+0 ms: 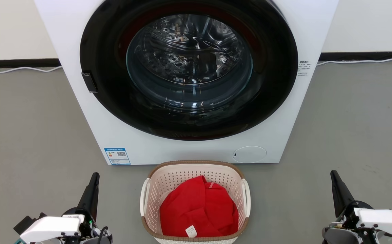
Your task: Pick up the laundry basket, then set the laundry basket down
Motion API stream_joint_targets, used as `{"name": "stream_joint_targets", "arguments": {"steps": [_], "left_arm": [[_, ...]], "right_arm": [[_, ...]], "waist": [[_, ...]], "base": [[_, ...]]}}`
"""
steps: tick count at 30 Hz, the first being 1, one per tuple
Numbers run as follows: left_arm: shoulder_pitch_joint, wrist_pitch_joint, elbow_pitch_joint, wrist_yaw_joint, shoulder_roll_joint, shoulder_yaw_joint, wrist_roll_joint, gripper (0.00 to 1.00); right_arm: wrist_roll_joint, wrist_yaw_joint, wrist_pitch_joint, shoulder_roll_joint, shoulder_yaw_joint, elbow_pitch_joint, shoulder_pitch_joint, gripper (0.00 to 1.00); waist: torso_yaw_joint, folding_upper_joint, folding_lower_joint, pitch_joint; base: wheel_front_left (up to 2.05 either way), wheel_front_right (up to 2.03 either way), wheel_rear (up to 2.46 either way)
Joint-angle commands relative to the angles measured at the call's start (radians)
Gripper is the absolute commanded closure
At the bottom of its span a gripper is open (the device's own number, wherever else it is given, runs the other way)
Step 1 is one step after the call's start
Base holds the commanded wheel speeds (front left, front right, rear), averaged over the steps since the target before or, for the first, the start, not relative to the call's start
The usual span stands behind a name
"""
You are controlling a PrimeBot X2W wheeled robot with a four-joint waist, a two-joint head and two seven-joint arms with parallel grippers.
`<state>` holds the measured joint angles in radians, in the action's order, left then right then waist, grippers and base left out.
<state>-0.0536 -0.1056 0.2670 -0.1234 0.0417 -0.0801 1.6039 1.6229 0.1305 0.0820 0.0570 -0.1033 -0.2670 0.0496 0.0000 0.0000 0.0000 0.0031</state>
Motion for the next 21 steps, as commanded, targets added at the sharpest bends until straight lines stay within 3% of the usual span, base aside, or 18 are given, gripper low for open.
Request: {"name": "stream_joint_targets", "arguments": {"steps": [1,21], "left_arm": [[-0.054,-0.006,-0.022,-0.007,0.011,-0.032,0.006,1.0],[-0.054,-0.007,-0.022,-0.007,0.01,-0.033,0.005,1.0]], "right_arm": [[0.008,0.0,0.01,0.012,0.016,0.024,0.056,1.0],[0.002,0.0,0.015,0.008,0.01,0.023,0.056,1.0]], "waist": [[0.0,0.0,0.0,0.0],[0.0,0.0,0.0,0.0]], "base": [[0.0,0.0,0.0],[0.0,0.0,0.0]]}}
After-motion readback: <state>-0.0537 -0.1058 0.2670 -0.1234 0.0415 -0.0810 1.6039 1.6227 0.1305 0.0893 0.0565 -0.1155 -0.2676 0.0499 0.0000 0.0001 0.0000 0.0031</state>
